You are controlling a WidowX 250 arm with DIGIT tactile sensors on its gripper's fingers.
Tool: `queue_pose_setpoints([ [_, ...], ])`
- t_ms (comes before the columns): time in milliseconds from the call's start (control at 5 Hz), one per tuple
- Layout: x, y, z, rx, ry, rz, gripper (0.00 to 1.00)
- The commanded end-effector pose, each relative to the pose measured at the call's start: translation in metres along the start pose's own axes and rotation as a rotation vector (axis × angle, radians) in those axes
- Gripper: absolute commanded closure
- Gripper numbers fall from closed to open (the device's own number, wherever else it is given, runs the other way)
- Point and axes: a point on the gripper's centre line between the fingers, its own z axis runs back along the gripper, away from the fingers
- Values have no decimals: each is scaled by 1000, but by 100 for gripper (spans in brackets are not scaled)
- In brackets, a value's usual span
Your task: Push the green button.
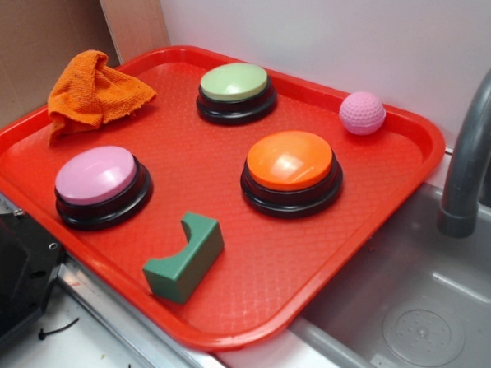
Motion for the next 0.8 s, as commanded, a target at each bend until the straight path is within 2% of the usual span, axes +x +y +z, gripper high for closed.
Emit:
queue_pose_setpoints([
  [0, 0, 0, 0, 0, 0, 0, 0],
  [200, 48, 24, -37, 38, -10, -26, 0],
  [400, 100, 30, -74, 29, -91, -144, 0],
  [600, 133, 40, -113, 68, -66, -128, 0],
])
